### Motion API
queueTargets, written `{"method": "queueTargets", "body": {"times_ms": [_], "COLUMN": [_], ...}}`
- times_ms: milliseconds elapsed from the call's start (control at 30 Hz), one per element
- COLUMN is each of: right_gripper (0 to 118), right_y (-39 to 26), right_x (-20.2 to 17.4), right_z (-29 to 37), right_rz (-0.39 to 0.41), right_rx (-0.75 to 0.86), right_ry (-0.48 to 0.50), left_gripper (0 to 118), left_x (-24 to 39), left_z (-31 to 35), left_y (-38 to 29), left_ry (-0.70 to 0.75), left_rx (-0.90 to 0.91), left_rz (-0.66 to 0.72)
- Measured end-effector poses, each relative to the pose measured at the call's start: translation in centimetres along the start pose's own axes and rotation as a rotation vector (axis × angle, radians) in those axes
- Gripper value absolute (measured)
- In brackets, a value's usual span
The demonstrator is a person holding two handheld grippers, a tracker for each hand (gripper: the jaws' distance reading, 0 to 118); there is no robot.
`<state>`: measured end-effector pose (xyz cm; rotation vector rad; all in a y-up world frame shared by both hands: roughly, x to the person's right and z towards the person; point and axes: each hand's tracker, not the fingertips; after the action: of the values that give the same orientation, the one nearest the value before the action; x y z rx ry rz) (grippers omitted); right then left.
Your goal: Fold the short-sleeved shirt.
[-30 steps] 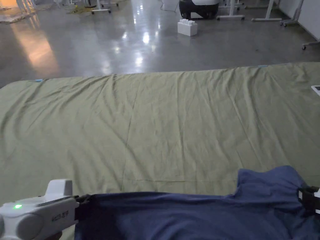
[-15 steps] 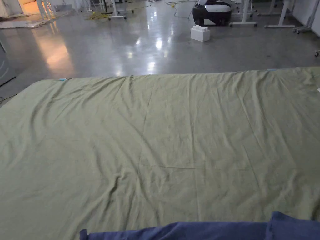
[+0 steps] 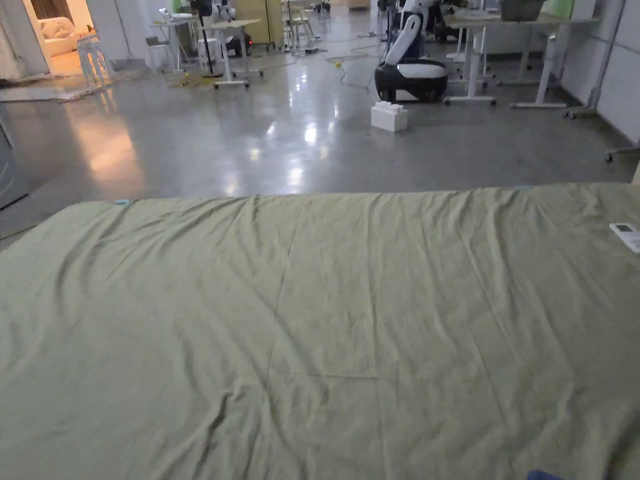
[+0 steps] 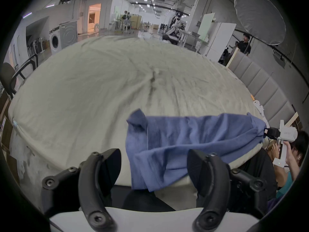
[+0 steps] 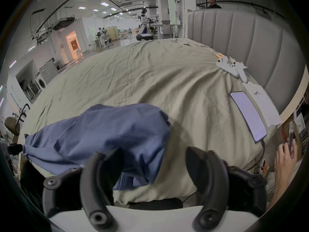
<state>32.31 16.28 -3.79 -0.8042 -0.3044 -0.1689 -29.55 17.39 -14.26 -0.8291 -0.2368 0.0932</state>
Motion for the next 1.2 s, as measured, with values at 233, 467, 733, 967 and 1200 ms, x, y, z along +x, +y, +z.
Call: {"method": "queueTargets", "body": {"times_ms": [233, 467, 733, 967, 1200], "right_gripper": [79, 79, 40, 0, 0], "right_y": [2.5, 6.8, 8.1, 7.9, 7.8], "right_x": [-0.4, -7.3, -11.8, -12.6, -12.3], "right_z": [5.6, 15.4, 18.2, 19.3, 19.5], "right_rz": [-0.012, 0.116, 0.214, 0.196, 0.141], "right_rx": [0.255, 0.637, 0.745, 0.764, 0.718], "right_ry": [0.063, 0.186, 0.247, 0.281, 0.298], "left_gripper": [84, 84, 44, 0, 0], "left_x": [4.9, 12.9, 16.3, 16.6, 16.1], "left_z": [9.0, 14.9, 17.0, 18.2, 18.7], "left_y": [5.9, 9.0, 8.5, 7.7, 8.3], "left_ry": [-0.027, 0.038, 0.053, -0.021, -0.111], "left_rx": [0.394, 0.783, 0.793, 0.778, 0.771], "left_rz": [-0.135, -0.238, -0.306, -0.307, -0.252]}}
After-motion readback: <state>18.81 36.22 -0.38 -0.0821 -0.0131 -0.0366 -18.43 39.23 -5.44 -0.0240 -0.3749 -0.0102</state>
